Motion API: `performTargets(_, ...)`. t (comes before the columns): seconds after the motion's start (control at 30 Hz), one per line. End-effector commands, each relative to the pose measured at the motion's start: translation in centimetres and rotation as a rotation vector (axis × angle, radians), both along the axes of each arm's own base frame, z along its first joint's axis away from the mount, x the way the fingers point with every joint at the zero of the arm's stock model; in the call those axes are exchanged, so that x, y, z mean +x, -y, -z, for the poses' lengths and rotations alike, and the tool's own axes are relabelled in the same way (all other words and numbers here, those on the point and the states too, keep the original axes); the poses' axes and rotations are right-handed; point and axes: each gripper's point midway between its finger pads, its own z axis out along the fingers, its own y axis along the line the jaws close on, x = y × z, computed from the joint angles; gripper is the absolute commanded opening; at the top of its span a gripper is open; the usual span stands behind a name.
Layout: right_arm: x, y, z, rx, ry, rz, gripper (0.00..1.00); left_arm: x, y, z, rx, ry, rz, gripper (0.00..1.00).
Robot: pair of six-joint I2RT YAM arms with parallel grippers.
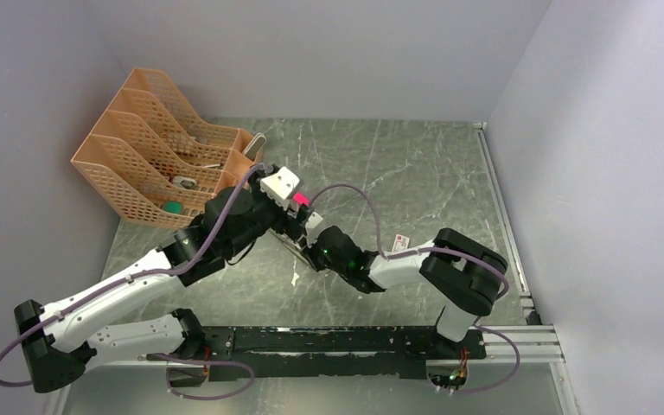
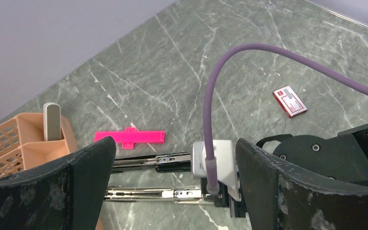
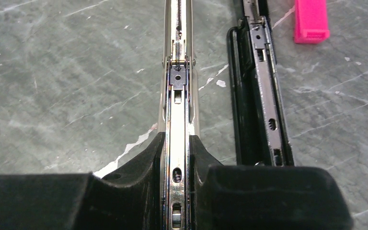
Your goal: Load the staples into the stapler
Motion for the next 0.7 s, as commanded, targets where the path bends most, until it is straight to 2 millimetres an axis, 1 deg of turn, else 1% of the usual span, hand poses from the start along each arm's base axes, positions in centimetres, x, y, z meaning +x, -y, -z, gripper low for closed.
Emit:
performTargets(0.0,2.1,-1.7,-3.2,0.103,0.075,0.005,0.0,0.6,-1.6,-2.4,-0.062,0.072,-0.075,0.99)
performTargets(0.13,2.1,-1.9,-2.5,0.099,0.065,-0.015,0.01,0.7,-2.1,-2.5,-0.066,0.078,-0.099,0.99)
performTargets(0.37,2.0,-2.1,-1.6,0.089,0.057,-0.029,0.07,1.0,-1.9,-2.0,-0.045,0.063,-0.101,0.99)
performTargets(0.47,2.0,-2.0,-1.6,0.088,0.059,-0.029,0.17,1.1,-1.7,-1.8,-0.036,0.054,-0.102,0.99)
performTargets(0.57,1.9,-1.9,-2.1,0.1,0.062,-0.034,0.27,1.1,-1.8,-1.8,-0.036,0.053,-0.109,0.99)
performTargets(0.67,1.6,-1.9,-2.5,0.109,0.059,-0.043,0.32,1.0,-1.9,-1.8,-0.039,0.055,-0.109,0.99)
